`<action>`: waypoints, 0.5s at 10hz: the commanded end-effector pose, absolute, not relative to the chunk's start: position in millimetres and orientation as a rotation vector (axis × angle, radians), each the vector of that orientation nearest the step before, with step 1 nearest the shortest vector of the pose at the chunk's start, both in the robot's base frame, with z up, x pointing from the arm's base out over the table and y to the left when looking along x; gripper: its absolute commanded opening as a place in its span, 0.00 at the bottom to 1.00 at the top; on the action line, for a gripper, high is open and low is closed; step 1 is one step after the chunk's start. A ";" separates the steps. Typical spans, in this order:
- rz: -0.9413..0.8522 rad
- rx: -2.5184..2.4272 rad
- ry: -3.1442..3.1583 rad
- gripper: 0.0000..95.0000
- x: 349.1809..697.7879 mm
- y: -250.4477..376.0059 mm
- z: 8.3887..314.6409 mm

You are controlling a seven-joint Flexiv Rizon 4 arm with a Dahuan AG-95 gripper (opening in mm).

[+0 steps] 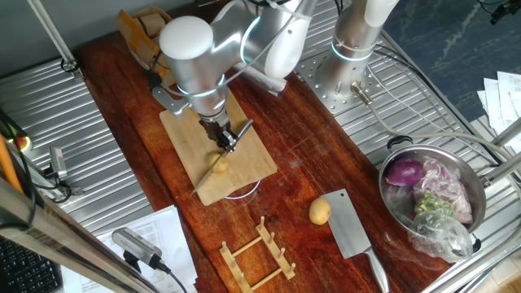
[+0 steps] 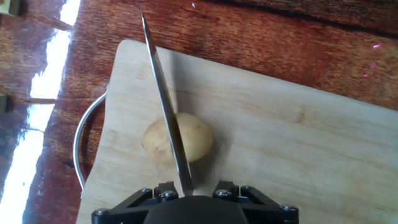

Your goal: Chop the potatoes

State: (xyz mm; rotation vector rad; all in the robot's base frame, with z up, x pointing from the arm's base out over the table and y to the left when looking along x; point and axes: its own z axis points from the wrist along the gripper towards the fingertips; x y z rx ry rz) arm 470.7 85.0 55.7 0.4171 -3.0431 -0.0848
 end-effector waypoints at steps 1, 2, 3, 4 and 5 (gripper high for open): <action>-0.089 0.422 -3.041 0.00 471.7 85.9 57.7; -0.088 0.424 -3.041 0.00 473.2 86.6 58.1; -0.087 0.426 -3.044 0.00 473.8 86.7 57.7; -0.086 0.433 -3.050 0.00 474.5 86.2 56.2; -0.075 0.444 -3.049 0.00 475.4 85.0 54.8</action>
